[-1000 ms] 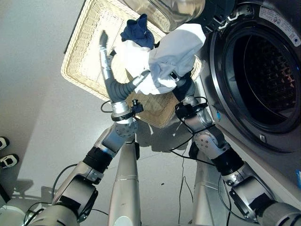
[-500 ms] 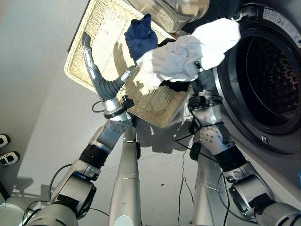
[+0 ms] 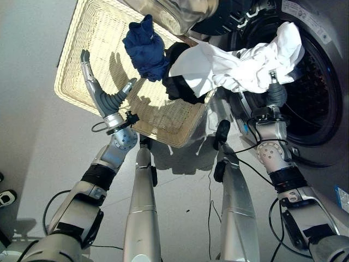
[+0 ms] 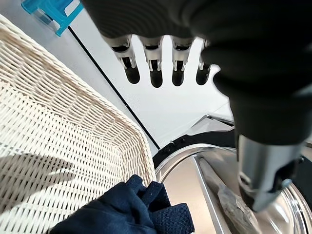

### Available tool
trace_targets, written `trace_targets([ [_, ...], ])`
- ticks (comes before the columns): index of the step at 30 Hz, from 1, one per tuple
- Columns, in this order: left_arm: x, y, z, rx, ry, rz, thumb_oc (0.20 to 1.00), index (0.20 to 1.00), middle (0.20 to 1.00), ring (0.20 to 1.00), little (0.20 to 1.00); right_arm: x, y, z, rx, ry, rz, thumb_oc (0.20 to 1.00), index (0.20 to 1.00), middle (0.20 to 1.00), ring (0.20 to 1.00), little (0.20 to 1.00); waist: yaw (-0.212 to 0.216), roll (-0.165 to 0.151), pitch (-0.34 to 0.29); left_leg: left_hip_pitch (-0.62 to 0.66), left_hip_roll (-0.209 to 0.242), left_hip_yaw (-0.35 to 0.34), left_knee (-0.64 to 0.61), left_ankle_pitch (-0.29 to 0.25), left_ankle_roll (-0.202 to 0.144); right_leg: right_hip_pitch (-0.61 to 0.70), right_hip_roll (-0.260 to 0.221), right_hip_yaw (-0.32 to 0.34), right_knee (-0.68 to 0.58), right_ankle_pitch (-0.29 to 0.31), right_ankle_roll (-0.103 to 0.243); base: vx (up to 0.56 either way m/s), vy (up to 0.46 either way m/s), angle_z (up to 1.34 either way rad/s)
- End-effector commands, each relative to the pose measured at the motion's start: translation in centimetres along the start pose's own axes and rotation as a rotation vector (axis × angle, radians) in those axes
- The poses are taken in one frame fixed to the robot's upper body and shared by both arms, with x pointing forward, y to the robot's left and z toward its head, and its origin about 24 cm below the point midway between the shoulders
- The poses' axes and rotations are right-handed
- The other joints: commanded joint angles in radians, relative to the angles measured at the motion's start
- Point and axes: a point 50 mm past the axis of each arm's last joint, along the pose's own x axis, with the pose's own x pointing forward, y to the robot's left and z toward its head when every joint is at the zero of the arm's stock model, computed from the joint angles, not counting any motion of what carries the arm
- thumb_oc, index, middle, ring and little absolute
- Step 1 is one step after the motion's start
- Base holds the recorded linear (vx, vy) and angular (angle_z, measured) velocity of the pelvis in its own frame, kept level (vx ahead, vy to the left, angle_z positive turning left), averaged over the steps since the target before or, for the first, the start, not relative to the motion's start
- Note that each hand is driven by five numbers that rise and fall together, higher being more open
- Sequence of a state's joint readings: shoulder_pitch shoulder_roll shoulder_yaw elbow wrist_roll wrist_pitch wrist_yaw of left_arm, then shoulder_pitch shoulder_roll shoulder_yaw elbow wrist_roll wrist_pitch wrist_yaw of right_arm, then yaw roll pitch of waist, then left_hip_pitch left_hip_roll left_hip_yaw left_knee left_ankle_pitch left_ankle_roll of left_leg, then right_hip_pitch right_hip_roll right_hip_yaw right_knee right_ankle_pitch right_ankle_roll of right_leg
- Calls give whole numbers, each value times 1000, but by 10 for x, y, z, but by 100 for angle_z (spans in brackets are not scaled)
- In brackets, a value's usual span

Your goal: Put the clothes into the washing machine.

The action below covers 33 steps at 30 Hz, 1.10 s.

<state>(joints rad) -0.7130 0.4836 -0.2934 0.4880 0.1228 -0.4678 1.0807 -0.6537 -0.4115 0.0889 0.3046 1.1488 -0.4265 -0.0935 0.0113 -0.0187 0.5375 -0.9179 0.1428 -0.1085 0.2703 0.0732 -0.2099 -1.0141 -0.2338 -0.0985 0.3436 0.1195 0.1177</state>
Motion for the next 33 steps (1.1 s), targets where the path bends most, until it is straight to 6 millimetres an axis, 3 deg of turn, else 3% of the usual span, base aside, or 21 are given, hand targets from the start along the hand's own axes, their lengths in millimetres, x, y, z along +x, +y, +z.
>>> trace_targets([
  [1, 17, 7, 5, -21, -37, 32, 1000, 1000, 1000, 1000, 1000, 8, 14, 27, 51, -119, 105, 200, 200, 200, 200, 200, 17, -23, -17, -13, -73, 5, -19, 39, 91, 6, 28, -27, -23, 72, 87, 0, 0, 0],
  [5, 17, 6, -1, -1, -16, 23, 1000, 1000, 1000, 1000, 1000, 11, 3, 14, 59, -14, 46, 200, 200, 200, 200, 200, 16, -22, -17, -14, -73, 8, -19, 39, 88, 8, 27, -29, -27, 73, 88, 0, 0, 0],
  [9, 15, -1, -6, 8, 5, 9, 1000, 1000, 1000, 1000, 1000, 9, -41, -12, 38, 172, -131, 200, 200, 200, 200, 200, 22, -13, -17, -14, -74, 13, -27, 42, 86, 6, 27, -30, -33, 77, 83, 0, 0, 0],
  [10, 15, -2, -6, 8, 5, 8, 1000, 1000, 1000, 1000, 1000, 10, -42, -12, 42, 174, -137, 200, 200, 200, 200, 200, 22, -13, -17, -14, -74, 13, -27, 43, 86, 6, 27, -31, -34, 77, 83, 0, 0, 0],
  [12, 19, -6, -6, 7, 4, -15, 1000, 1000, 1000, 1000, 1000, 11, -75, -12, 70, 217, -287, 200, 200, 200, 200, 200, 31, -3, -17, -18, -75, 11, -24, 40, 84, 2, 26, -33, -32, 77, 79, 0, 0, 0],
  [13, 20, -7, -6, 6, 4, -18, 1000, 1000, 1000, 1000, 1000, 12, -76, -10, 80, 215, -305, 200, 200, 200, 200, 200, 32, -1, -17, -19, -75, 10, -23, 40, 84, 1, 27, -33, -32, 77, 79, 0, 0, 0],
  [16, 23, -8, -7, 17, 9, -40, 1000, 1000, 1000, 1000, 1000, 25, -94, 19, 95, 144, -446, 200, 200, 200, 200, 200, 39, 6, -17, -25, -74, 5, -8, 31, 84, -1, 27, -33, -28, 76, 79, 6, -36, -2],
  [19, 24, -1, -13, 46, 18, -60, 1000, 1000, 1000, 1000, 1000, 40, -102, 70, 49, -52, -591, 200, 200, 200, 200, 200, 46, 0, -17, -30, -67, -1, 9, 19, 83, 5, 27, -38, -21, 73, 82, -3, -72, -5],
  [21, 19, 9, -19, 84, 7, -75, 1000, 1000, 1000, 1000, 1000, 49, -96, 120, 47, -296, -688, 200, 200, 200, 200, 200, 46, -12, -17, -36, -59, -7, 17, 7, 84, 10, 36, -44, -24, 73, 84, -15, -127, -6],
  [22, 19, 20, -22, 115, 2, -82, 1000, 1000, 1000, 1000, 1000, 49, -85, 159, 27, -490, -709, 200, 200, 200, 200, 200, 45, -29, -17, -36, -57, -12, 13, 5, 83, 17, 43, -51, -34, 76, 84, -20, -101, -6],
  [23, 19, 21, -23, 120, 1, -82, 1000, 1000, 1000, 1000, 1000, 49, -83, 164, 24, -520, -710, 200, 200, 200, 200, 200, 44, -31, -17, -36, -56, -13, 12, 4, 83, 18, 44, -51, -36, 77, 84, -17, -75, -4],
  [24, 19, 30, -26, 157, 2, -89, 1000, 1000, 1000, 1000, 1000, 47, -67, 192, -25, -662, -694, 200, 200, 200, 200, 200, 35, -44, -17, -35, -54, -15, 12, 1, 84, 20, 51, -50, -41, 80, 85, 0, 0, 0],
  [29, 28, 53, -37, 258, 30, -104, 1000, 1000, 1000, 1000, 1000, 36, -46, 240, -133, -825, -627, 200, 200, 200, 200, 200, 10, -85, -17, -13, -48, -20, 17, -15, 93, 46, 66, -43, -50, 79, 90, 0, 0, 0],
  [33, 41, 58, -41, 330, 30, -144, 1000, 1000, 1000, 1000, 1000, 33, -53, 249, -155, -811, -657, 200, 200, 200, 200, 200, 6, -103, -17, 3, -51, -25, 29, -25, 100, 66, 69, -40, -53, 75, 88, 10, 11, -7],
])
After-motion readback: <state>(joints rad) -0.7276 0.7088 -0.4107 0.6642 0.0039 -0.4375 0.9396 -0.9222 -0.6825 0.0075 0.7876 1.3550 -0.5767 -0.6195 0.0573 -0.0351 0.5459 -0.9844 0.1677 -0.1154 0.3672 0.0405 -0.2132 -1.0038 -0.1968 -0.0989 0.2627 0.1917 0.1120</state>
